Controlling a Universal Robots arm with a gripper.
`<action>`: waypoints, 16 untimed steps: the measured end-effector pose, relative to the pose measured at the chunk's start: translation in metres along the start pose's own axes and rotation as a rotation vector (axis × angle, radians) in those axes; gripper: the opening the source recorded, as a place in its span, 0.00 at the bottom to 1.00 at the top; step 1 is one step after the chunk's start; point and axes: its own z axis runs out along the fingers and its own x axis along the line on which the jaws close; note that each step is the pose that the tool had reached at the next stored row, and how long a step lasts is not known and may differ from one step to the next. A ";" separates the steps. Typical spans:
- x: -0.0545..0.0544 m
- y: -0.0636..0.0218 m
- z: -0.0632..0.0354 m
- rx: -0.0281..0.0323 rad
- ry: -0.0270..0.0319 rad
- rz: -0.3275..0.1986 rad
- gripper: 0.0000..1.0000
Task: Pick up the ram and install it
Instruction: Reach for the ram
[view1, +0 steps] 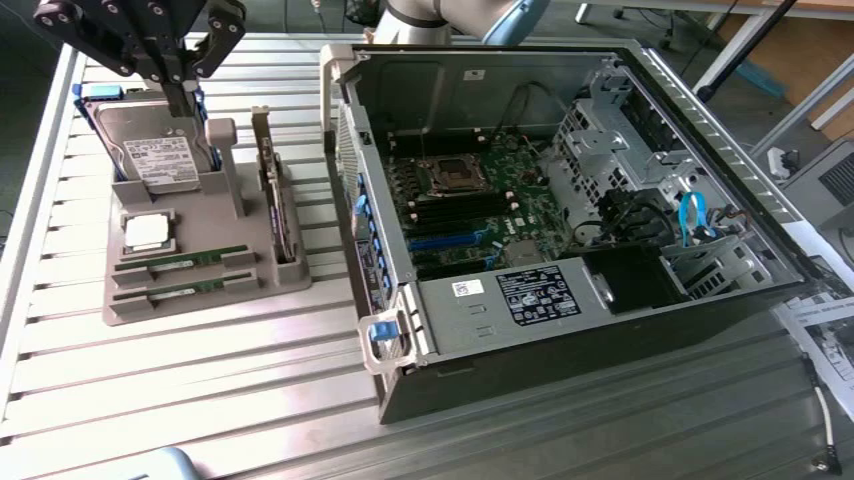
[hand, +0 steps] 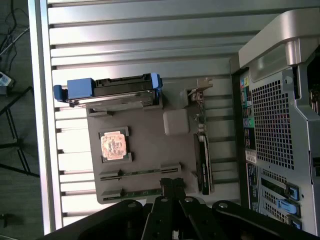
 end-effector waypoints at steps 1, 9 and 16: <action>0.000 -0.0005 0.0000 0.0000 0.0000 0.000 0.11; 0.000 -0.0040 -0.0002 0.0000 0.0000 0.000 0.11; -0.001 -0.0065 -0.0003 0.0000 0.0000 0.000 0.11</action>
